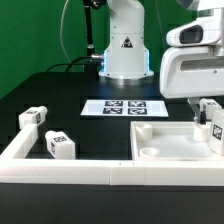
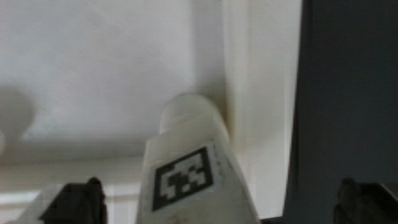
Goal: Assemble one leg
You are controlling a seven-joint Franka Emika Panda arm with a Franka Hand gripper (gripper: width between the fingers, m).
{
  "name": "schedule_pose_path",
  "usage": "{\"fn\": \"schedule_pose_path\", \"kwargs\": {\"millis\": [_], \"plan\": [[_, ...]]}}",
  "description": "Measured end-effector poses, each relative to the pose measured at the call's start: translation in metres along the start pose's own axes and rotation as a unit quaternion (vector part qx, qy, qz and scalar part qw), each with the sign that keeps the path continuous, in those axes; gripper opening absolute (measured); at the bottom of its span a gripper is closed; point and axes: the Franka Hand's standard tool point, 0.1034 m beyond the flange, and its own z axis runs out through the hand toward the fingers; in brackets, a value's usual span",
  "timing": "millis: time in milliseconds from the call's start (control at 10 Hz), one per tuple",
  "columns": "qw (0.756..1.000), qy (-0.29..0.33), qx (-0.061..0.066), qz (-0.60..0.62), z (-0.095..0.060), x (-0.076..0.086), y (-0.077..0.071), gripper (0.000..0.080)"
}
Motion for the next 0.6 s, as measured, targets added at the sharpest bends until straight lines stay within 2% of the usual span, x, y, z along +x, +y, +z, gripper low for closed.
{"fn": "schedule_pose_path", "kwargs": {"millis": [400,600], "plan": [[0.978,-0.004,-0.025,-0.205,-0.0042,0.0088,0.0042,0.0649],[0.974,-0.004,-0.025,-0.226,-0.0047,0.0099,0.0056,0.0639]]}}
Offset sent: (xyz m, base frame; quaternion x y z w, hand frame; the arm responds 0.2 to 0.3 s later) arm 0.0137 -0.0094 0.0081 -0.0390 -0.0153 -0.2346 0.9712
